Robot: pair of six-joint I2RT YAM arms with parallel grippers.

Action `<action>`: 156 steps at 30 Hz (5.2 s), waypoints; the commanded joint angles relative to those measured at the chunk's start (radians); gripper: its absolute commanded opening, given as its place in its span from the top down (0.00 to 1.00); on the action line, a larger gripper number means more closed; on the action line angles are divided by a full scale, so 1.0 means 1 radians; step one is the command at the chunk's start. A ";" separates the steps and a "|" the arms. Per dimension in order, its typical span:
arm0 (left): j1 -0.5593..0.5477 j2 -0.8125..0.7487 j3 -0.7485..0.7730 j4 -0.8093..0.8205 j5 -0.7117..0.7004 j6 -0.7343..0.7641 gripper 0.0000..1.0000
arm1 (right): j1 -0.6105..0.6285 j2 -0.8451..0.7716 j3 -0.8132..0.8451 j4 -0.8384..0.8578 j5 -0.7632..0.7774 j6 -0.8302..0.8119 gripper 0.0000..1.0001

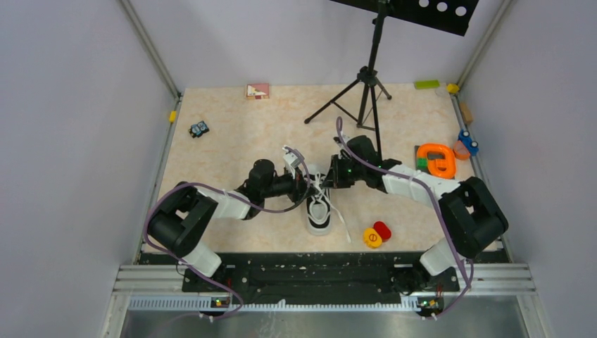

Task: Tie the shoes
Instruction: Wrap the shoelace around the shoelace, then cross the shoelace with the shoelace.

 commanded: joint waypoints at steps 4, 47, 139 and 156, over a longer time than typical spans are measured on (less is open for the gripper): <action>0.001 -0.017 -0.001 0.007 -0.013 -0.017 1.00 | 0.000 -0.105 -0.036 0.027 0.009 -0.004 1.00; 0.006 -0.030 0.007 -0.057 -0.044 -0.028 1.00 | 0.014 -0.054 -0.011 0.016 0.073 0.011 0.68; 0.072 0.090 0.202 -0.177 0.180 -0.172 1.00 | 0.041 -0.089 -0.033 0.052 0.070 0.012 1.00; 0.067 0.036 0.125 -0.120 0.010 -0.236 1.00 | 0.117 -0.145 -0.057 0.015 0.056 0.023 1.00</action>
